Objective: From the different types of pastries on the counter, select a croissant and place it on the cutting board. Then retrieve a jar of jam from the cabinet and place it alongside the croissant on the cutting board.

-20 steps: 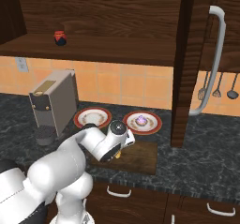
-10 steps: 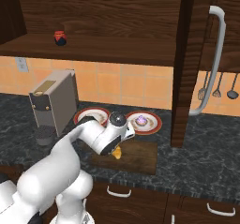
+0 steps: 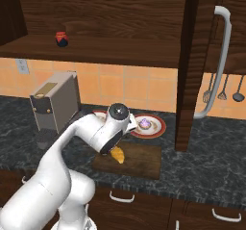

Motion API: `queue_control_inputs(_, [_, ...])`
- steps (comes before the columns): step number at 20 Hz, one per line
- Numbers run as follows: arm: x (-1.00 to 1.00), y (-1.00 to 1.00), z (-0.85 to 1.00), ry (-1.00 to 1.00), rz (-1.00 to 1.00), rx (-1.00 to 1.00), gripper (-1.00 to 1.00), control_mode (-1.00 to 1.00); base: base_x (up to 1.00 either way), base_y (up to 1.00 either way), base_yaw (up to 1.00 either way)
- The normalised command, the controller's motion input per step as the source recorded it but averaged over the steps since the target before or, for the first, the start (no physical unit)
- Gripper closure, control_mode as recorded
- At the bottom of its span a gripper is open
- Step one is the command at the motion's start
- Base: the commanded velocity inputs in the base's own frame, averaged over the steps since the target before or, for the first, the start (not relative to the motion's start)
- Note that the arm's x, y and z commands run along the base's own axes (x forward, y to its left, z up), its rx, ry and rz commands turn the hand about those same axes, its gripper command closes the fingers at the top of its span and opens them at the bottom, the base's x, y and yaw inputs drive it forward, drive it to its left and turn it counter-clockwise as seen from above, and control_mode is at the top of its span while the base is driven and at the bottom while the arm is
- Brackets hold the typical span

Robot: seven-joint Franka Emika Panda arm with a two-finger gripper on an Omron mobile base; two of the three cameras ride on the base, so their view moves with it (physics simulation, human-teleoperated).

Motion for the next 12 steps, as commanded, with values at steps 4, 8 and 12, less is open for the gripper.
queue_control_inputs(4, [-0.05, 0.42, 0.82, -0.13, -0.11, -0.03, -1.00, -1.00, 0.00, 0.00, 0.00])
queue_control_inputs(8, [-0.06, 0.48, 0.82, -0.09, -0.13, -0.03, -1.00, -1.00, 0.00, 0.00, 0.00])
queue_control_inputs(12, [-0.38, 0.32, 0.86, -0.05, -0.12, 0.00, -1.00, -1.00, 0.00, 0.00, 0.00])
